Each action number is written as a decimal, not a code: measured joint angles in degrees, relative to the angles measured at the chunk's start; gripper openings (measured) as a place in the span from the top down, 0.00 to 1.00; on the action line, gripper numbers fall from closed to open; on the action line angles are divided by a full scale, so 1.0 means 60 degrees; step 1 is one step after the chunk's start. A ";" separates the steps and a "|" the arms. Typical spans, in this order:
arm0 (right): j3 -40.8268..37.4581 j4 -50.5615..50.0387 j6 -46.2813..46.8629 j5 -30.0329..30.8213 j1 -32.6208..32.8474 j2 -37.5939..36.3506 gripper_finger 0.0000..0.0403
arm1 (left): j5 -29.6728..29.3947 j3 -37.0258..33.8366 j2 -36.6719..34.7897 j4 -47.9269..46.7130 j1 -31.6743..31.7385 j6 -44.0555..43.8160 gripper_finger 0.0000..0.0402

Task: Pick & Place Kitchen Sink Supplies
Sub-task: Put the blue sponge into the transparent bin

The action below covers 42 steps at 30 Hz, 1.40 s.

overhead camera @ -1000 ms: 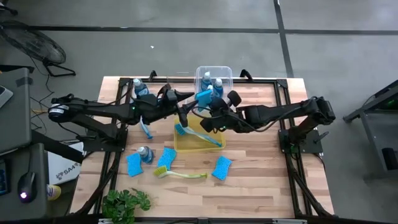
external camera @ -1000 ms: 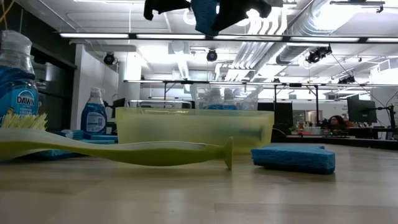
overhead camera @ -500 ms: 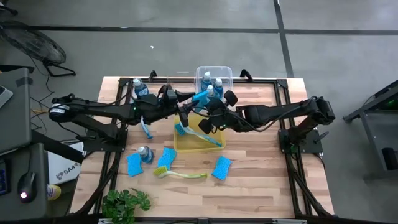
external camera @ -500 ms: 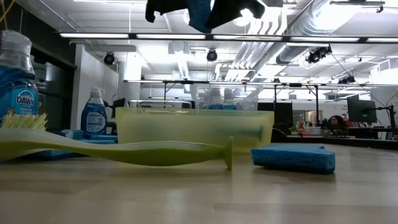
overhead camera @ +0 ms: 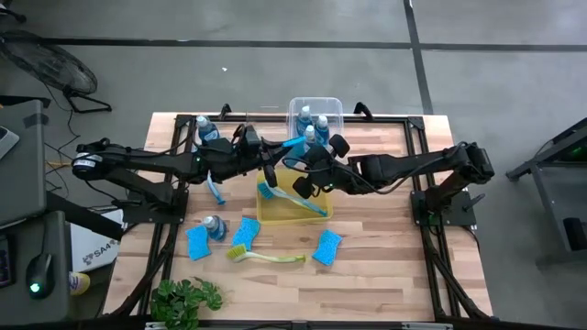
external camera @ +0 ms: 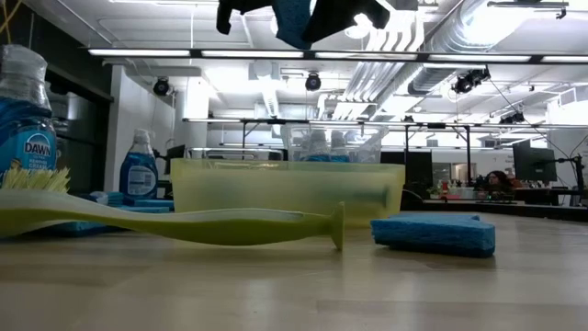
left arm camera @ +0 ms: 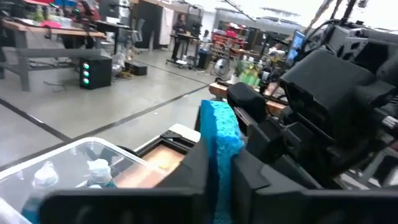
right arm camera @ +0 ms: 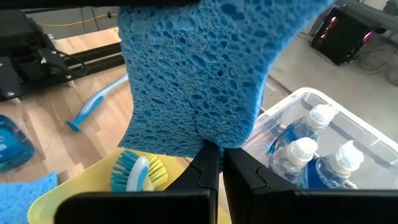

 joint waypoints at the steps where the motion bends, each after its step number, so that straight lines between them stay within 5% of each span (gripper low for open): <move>1: 0.0000 -0.0021 0.0056 -0.0084 0.0001 0.0000 1.00 | 0.0066 0.0000 0.0001 -0.0039 0.0000 -0.0007 0.97; 7: -0.0004 -0.0160 0.0402 -0.0791 0.0018 -0.0072 0.93 | 0.0019 0.0000 0.0000 -0.0175 -0.0004 -0.0009 0.97; 15: -0.0004 -0.1465 0.1674 -0.2252 0.0033 -0.0782 0.69 | -0.0252 -0.0004 0.0000 -0.0395 -0.0004 0.0005 0.99; 23: -0.0004 -0.3496 0.2918 -0.3283 0.0034 -0.2056 0.51 | -0.1027 0.0311 -0.0270 -0.2482 0.0520 -0.0902 0.99; 34: -0.0004 -0.5856 0.4073 -0.1756 0.0571 -0.3091 0.50 | 0.1757 0.1991 -0.0237 -0.6939 0.3386 -0.2337 0.99; 42: -0.0004 -0.6001 0.4158 -0.0799 0.1279 -0.3169 0.51 | 0.3457 0.2197 -0.0237 -0.8008 0.5077 -0.2657 0.99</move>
